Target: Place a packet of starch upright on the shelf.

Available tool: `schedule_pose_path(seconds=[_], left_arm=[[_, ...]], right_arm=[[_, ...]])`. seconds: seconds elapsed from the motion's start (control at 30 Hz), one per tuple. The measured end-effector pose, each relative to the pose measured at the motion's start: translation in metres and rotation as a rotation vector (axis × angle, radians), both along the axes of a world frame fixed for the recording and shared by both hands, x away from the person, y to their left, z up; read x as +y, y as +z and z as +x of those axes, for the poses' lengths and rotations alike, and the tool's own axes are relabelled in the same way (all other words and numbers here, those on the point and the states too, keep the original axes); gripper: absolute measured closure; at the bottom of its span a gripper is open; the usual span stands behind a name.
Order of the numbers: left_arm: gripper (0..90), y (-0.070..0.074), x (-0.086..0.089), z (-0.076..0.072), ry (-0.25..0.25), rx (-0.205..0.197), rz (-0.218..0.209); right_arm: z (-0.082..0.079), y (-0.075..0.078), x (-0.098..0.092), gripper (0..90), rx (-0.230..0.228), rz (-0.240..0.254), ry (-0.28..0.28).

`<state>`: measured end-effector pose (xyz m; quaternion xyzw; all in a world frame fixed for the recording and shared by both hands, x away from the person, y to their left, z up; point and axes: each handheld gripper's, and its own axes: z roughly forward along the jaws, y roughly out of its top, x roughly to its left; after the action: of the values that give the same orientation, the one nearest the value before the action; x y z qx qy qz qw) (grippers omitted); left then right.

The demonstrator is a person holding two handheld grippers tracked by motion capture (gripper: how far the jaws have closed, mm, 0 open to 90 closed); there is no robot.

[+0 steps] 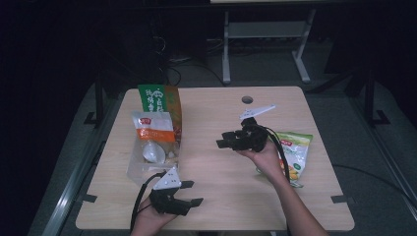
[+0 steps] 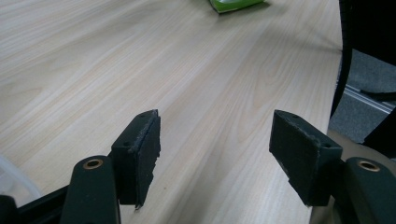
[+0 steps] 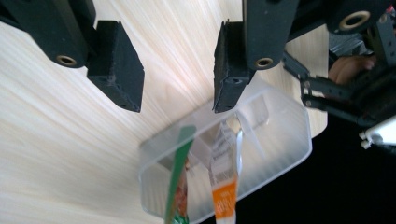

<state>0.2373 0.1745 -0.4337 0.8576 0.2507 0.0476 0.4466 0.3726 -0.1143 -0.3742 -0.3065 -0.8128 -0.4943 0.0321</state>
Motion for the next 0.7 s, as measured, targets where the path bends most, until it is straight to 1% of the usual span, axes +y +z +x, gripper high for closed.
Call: schedule_pose_path(seconds=[0.03, 0.07, 0.13, 0.17, 0.23, 0.27, 0.33, 0.43, 0.47, 0.63, 0.67, 0.7], left_arm=[[33.2, 0.001, 0.000, 0.000, 0.001, -0.003, -0.002], [33.2, 0.003, 0.001, 0.001, 0.002, 0.000, -0.012], [32.9, 0.007, 0.002, 0.002, 0.010, -0.002, -0.026], [32.8, 0.008, 0.002, 0.003, 0.007, -0.009, -0.023], [32.8, 0.012, 0.001, 0.005, 0.007, -0.015, -0.025], [32.8, 0.012, 0.001, 0.005, 0.007, -0.015, -0.025], [32.7, 0.013, -0.002, 0.006, 0.006, -0.010, -0.023], [32.5, 0.013, -0.007, 0.008, -0.006, -0.006, -0.015], [32.5, 0.013, -0.008, 0.009, -0.008, -0.007, -0.014], [32.3, 0.014, -0.013, 0.014, -0.012, -0.002, -0.021], [31.9, 0.014, -0.013, 0.014, -0.011, -0.001, -0.023], [31.7, 0.015, -0.014, 0.015, -0.015, -0.006, -0.018]], right_arm=[[-0.003, -0.003, -0.008, 50.6, -0.004, 0.003, -0.014], [-0.003, -0.003, -0.008, 50.6, -0.004, 0.003, -0.014], [-0.006, -0.006, -0.017, 50.2, -0.001, 0.005, -0.020], [-0.008, -0.008, -0.022, 50.0, 0.005, 0.000, -0.026], [-0.012, -0.010, -0.033, 49.5, 0.004, 0.006, -0.041], [-0.012, -0.010, -0.033, 49.5, 0.004, 0.006, -0.041], [-0.013, -0.012, -0.040, 49.0, 0.003, 0.011, -0.053], [-0.016, -0.014, -0.050, 47.8, 0.020, 0.007, -0.066], [-0.018, -0.015, -0.053, 47.9, 0.019, 0.009, -0.075], [-0.025, -0.019, -0.065, 47.4, 0.026, -0.006, -0.085], [-0.026, -0.020, -0.067, 46.5, 0.033, -0.015, -0.087], [-0.029, -0.021, -0.070, 46.6, 0.028, -0.019, -0.091]])
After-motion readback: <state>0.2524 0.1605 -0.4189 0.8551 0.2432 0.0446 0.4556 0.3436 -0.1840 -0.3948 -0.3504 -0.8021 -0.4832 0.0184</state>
